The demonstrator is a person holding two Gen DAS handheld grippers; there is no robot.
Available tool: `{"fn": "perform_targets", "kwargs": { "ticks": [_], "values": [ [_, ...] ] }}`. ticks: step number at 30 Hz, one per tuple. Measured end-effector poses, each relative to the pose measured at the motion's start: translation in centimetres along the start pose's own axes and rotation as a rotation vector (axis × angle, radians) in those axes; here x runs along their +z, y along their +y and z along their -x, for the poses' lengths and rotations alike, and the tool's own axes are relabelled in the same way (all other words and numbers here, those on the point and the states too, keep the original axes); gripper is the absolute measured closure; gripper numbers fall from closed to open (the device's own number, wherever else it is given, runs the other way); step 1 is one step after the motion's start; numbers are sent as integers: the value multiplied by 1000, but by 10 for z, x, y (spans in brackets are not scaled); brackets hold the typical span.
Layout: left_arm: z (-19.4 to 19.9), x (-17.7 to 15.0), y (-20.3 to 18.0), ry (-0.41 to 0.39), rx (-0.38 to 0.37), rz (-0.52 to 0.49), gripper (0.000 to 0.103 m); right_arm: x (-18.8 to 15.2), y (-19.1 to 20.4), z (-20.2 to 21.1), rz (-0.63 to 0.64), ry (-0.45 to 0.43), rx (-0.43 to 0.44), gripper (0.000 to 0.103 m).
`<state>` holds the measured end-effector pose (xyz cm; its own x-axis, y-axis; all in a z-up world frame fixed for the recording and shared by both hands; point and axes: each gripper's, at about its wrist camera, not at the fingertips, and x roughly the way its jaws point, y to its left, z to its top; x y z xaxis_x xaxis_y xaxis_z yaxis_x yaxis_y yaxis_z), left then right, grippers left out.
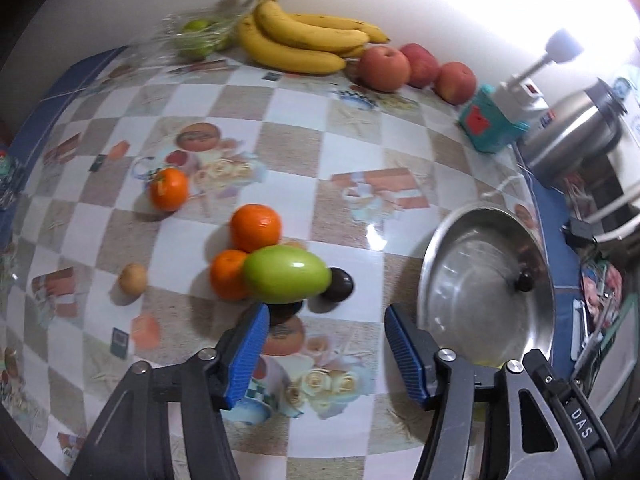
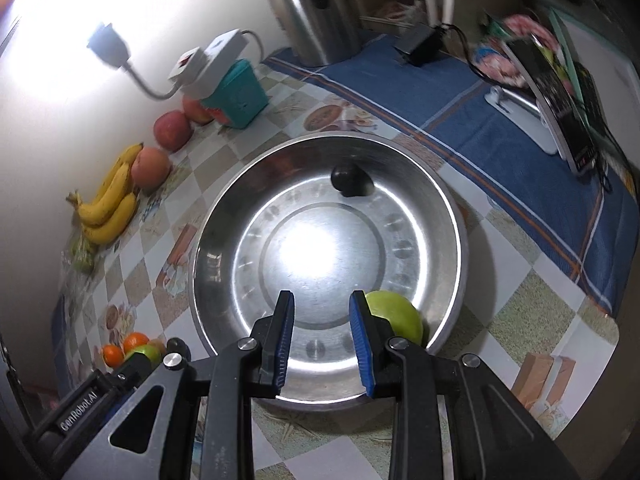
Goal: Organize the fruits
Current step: 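Open the left tool to drop the plum while the right tool releases the mango into the basin, then move both open tools back toward the fruit pile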
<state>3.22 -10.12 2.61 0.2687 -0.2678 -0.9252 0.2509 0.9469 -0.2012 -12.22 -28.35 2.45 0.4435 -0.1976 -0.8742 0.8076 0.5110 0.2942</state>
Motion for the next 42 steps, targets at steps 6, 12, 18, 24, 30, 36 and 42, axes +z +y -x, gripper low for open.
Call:
{"fn": "perform_targets", "kwargs": {
  "ticks": [6, 12, 18, 24, 30, 36, 42],
  "values": [
    [-5, -1, 6, 10, 44, 18, 0, -5, 17, -8, 94, 31, -36, 48],
    [-11, -4, 4, 25, 70, 11, 0, -7, 21, -14, 129, 57, -58, 25],
    [-16, -6, 5, 48, 84, 17, 0, -7, 20, -16, 134, 69, -73, 23],
    [-21, -7, 7, 67, 80, 22, 0, -7, 20, -15, 143, 51, -84, 5],
    [-20, -7, 5, 52, 90, -7, 0, -8, 22, -13, 151, 40, -66, 5],
    [-14, -6, 4, 22, 98, -40, 0, -9, 30, -12, 181, 35, -27, 5],
    [-5, -1, 13, -19, 112, -48, 0, -13, 37, -10, 196, 25, 40, 5]
  ]
}}
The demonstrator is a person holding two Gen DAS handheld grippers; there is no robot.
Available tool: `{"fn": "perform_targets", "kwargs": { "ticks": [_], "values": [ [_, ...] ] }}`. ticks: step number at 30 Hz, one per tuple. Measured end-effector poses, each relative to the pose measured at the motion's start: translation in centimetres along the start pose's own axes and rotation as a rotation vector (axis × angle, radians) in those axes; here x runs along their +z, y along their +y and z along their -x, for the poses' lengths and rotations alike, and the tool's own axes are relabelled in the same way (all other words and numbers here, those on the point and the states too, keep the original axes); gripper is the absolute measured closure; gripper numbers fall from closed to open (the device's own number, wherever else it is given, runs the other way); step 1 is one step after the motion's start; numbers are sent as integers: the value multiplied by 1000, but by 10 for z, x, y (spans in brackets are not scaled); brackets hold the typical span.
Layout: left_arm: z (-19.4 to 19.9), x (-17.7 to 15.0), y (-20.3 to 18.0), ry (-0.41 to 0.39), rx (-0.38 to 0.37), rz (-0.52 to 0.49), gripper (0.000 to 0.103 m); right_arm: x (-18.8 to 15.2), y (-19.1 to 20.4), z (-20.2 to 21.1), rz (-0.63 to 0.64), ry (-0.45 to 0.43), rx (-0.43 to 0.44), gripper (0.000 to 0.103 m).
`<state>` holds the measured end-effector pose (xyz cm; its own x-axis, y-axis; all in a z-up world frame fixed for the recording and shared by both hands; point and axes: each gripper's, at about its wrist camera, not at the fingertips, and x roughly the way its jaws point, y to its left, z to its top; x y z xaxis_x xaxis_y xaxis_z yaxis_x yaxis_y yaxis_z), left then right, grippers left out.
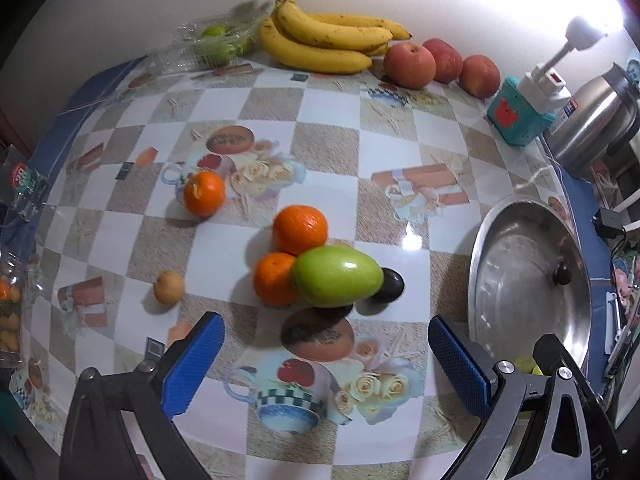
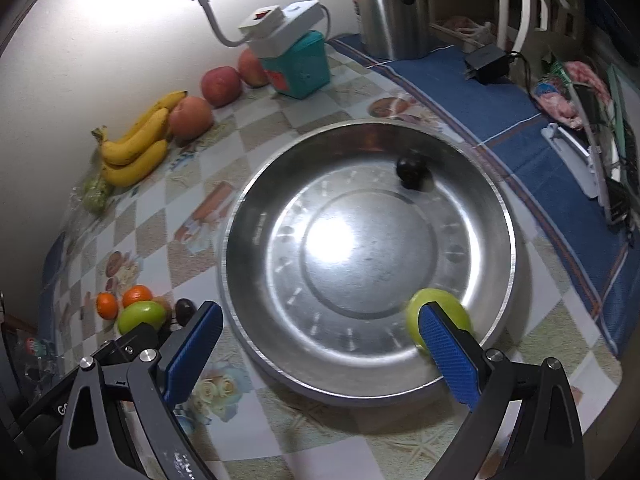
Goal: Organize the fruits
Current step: 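Move both open tools back toward the fruit pile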
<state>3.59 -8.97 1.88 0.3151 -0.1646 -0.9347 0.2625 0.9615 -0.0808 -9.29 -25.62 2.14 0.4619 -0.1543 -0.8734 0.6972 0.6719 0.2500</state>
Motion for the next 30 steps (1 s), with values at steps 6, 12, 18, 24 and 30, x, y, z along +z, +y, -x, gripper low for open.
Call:
{"fn": "perform_targets", "kwargs": {
  "ticks": [6, 12, 18, 24, 30],
  "values": [
    [10, 8, 23, -55, 36, 22, 0, -1, 6, 1, 6, -18, 54, 5],
    [14, 16, 49, -70, 40, 70, 0, -4, 21, -7, 53, 8, 54, 5],
    [18, 23, 83, -85, 51, 146, 0, -3, 53, 2, 152, -32, 106, 5],
    [26, 27, 117, -115, 83, 217, 0, -9, 102, 4, 310, -27, 190, 5],
    [32, 29, 141, -134, 104, 272, 0, -6, 132, -6, 317, 14, 244, 5]
  ]
}}
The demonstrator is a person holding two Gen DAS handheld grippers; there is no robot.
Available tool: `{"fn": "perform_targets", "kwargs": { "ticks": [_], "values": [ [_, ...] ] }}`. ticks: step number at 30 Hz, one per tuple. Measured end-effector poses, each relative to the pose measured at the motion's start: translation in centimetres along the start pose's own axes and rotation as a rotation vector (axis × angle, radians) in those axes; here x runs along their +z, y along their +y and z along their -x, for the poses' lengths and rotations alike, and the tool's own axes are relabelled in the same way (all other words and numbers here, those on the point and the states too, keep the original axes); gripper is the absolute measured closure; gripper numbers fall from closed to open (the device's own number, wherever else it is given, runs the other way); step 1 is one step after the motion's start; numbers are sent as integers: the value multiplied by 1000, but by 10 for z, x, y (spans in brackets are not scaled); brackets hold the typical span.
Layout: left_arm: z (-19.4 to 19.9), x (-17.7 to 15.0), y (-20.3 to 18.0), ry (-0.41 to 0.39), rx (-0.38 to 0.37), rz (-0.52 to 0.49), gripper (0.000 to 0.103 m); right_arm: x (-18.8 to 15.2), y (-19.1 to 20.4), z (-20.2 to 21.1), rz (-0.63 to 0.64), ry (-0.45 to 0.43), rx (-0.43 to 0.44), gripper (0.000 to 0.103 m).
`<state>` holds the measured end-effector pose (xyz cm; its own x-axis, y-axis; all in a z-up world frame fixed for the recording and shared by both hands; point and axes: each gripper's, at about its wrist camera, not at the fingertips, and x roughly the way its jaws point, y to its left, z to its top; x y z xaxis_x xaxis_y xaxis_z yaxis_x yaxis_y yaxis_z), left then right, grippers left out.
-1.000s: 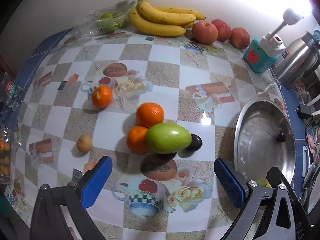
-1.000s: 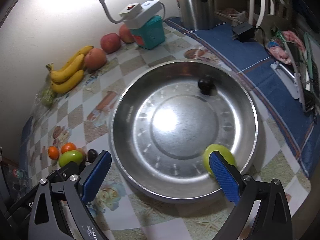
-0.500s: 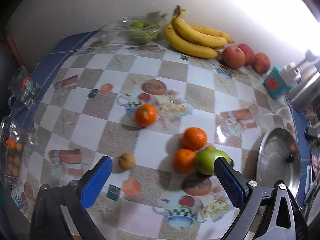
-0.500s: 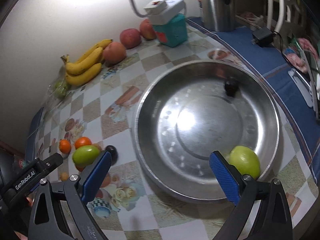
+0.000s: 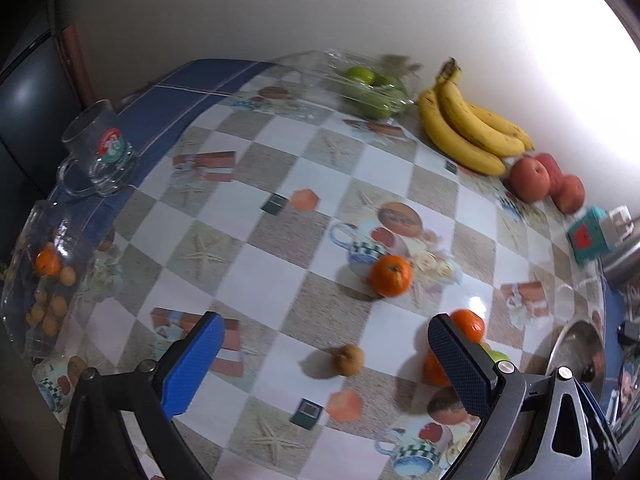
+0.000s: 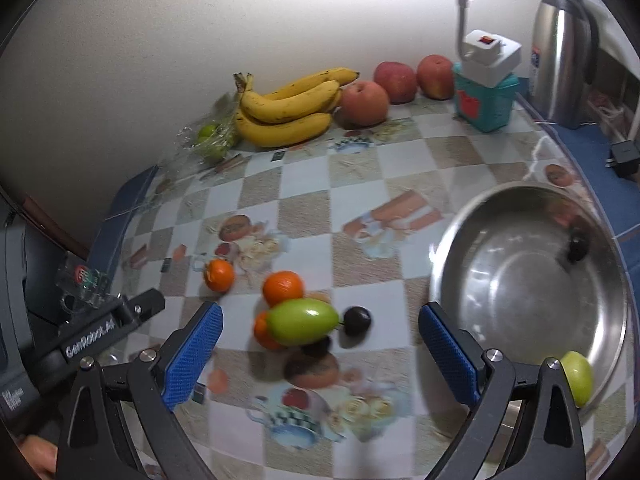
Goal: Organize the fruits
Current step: 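Move both open tools back toward the fruit pile, then close the right tool on the large green apple while the left tool grasps the brown kiwi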
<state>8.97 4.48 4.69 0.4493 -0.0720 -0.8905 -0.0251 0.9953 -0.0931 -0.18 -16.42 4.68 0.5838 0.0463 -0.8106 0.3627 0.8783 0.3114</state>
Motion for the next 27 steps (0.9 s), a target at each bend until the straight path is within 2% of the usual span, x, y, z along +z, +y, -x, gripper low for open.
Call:
{"fn": "perform_targets", "kwargs": {
  "ticks": [9, 14, 24, 26, 27],
  "values": [
    [-11, 5, 22, 24, -38, 108, 0, 2, 20, -37, 20, 112, 43, 5],
    [-26, 0, 16, 57, -30, 87, 0, -4, 19, -44, 58, 123, 6, 5],
    [-55, -14, 11, 151, -26, 89, 0, -7, 14, -50, 92, 138, -6, 5],
    [-60, -16, 9, 178, -16, 81, 0, -7, 12, -51, 80, 141, 15, 7],
    [-62, -17, 8, 182, -11, 76, 0, -7, 11, -51, 77, 142, 20, 12]
  ]
}}
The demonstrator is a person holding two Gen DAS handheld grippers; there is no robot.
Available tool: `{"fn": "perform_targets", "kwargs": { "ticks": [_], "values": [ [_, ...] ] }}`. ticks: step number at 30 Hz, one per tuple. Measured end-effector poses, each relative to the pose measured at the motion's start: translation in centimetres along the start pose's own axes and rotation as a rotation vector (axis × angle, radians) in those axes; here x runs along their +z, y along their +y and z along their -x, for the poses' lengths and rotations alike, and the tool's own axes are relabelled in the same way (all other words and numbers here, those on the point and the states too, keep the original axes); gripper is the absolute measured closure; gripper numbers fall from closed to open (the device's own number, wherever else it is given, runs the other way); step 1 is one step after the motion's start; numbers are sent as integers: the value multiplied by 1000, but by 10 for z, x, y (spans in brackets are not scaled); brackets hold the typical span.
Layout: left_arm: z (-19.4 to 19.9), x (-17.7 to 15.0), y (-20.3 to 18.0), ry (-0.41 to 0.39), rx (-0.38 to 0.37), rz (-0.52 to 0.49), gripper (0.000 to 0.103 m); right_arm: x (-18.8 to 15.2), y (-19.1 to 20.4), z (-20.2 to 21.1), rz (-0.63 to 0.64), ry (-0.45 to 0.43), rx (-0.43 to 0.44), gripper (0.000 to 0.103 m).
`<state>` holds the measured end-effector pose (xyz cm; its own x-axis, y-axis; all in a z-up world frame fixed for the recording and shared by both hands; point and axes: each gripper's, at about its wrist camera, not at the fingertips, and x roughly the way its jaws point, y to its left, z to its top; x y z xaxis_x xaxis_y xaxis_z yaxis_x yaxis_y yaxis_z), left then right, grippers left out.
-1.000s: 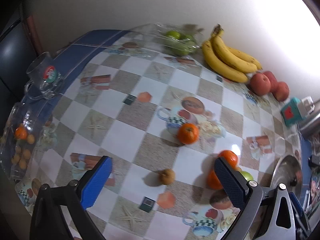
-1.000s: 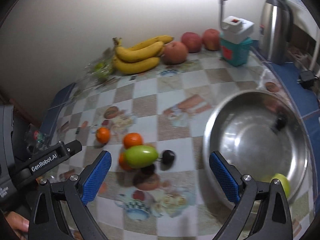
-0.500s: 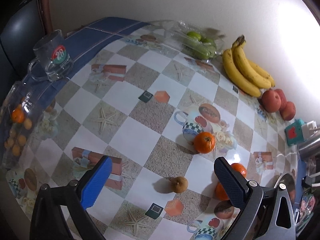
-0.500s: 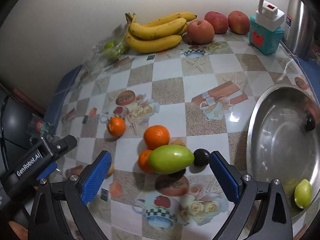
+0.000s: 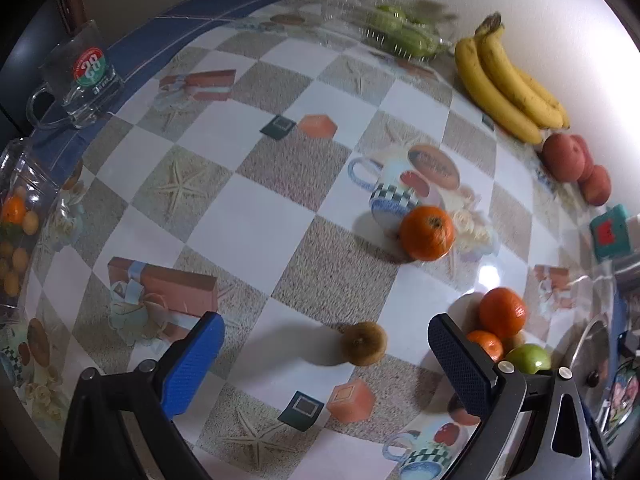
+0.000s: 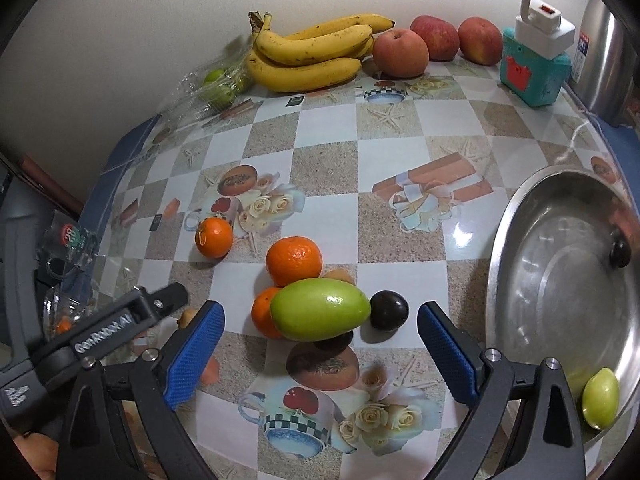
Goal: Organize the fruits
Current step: 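Close the right tool on the large green apple while the left tool grasps the brown kiwi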
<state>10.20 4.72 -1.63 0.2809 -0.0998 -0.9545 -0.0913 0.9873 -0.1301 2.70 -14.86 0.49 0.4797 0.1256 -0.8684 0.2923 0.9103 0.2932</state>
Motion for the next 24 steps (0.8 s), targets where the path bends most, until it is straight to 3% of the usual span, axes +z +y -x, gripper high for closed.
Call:
{"fn": "perform_targets", "kwargs": {
  "ticks": [1, 3, 24],
  "values": [
    [-1, 0, -1, 3, 3, -1, 0, 0, 0, 0, 3, 1, -5, 19],
    [-4, 0, -1, 12, 2, 2, 0, 0, 2, -1, 16, 2, -17, 22],
    [-15, -6, -15, 33, 15, -63, 0, -1, 8, -14, 74, 31, -70, 37]
  ]
}}
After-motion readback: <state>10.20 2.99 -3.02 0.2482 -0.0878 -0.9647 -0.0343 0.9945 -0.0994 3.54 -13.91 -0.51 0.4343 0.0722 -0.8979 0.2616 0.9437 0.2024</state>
